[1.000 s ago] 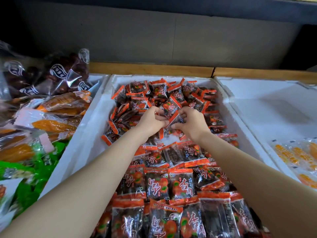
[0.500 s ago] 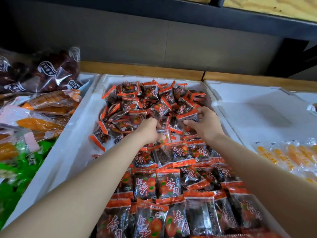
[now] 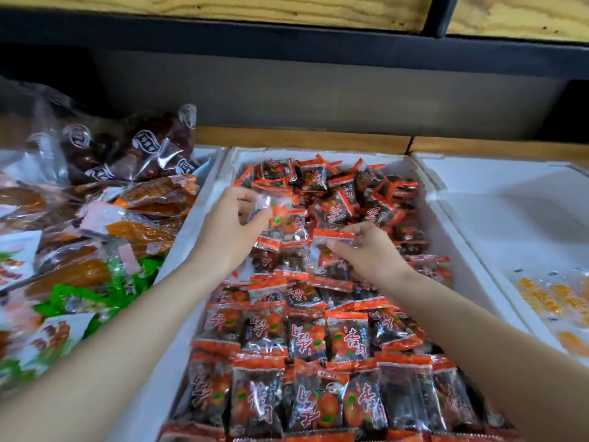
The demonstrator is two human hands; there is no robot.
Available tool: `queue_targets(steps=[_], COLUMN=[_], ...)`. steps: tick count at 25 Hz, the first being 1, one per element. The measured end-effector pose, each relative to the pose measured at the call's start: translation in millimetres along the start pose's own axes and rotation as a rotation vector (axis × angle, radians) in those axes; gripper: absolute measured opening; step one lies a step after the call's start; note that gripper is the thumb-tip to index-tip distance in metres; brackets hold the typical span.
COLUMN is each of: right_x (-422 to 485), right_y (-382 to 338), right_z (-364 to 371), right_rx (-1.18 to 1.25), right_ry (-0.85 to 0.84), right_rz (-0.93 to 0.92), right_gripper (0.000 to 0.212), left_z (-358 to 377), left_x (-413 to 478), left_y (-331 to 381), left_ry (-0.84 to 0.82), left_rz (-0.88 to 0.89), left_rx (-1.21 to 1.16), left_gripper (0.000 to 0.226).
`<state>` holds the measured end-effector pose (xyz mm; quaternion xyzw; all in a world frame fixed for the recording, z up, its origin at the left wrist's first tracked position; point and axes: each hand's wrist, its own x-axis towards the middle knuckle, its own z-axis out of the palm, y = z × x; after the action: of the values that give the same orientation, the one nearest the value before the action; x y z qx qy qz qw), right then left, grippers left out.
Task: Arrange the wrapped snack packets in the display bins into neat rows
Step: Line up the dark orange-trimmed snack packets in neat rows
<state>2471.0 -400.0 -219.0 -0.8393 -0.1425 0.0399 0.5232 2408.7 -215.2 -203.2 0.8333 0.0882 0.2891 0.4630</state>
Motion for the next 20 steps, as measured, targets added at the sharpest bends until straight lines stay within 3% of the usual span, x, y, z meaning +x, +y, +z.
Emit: queue_targets(steps=[2, 4, 7, 9, 16, 18, 20], right_x=[-2, -1, 5, 10, 7, 6, 9], right_y=[-8, -17, -32, -34, -27, -28, -26], right_z=[27, 52, 83, 101, 117, 116, 117], right_rx=[0.115, 0.118, 0.140, 0.137, -0.265, -0.350, -0.407], right_ry=[-0.100, -0.113, -0.074, -0.078, -0.229, -0.231, -0.214], right_rz=[0.057, 0.039, -0.015, -0.019, -0.069, -0.103, -0.180], right_gripper=[0.004, 0.002, 0.028, 0.027, 0.026, 0.033, 0.025], left_z=[-17, -27, -33, -34, -39, -38, -37], left_x=[-6, -11, -17, -18, -27, -29, -30], left_y=[-8, -15, -20, -21, -25, -27, -28], left_ry=[0.097, 0.165, 0.210, 0.207, 0.139, 0.106, 0.072], left_rz=[-0.016, -0.034, -0.081, -0.093, -0.138, -0.163, -0.176], left_rx=[-0.041, -0.088, -0.169, -0.206, -0.219, -0.223, -0.237], left_gripper=[0.017, 0.019, 0.020, 0.021, 0.019, 0.018, 0.013])
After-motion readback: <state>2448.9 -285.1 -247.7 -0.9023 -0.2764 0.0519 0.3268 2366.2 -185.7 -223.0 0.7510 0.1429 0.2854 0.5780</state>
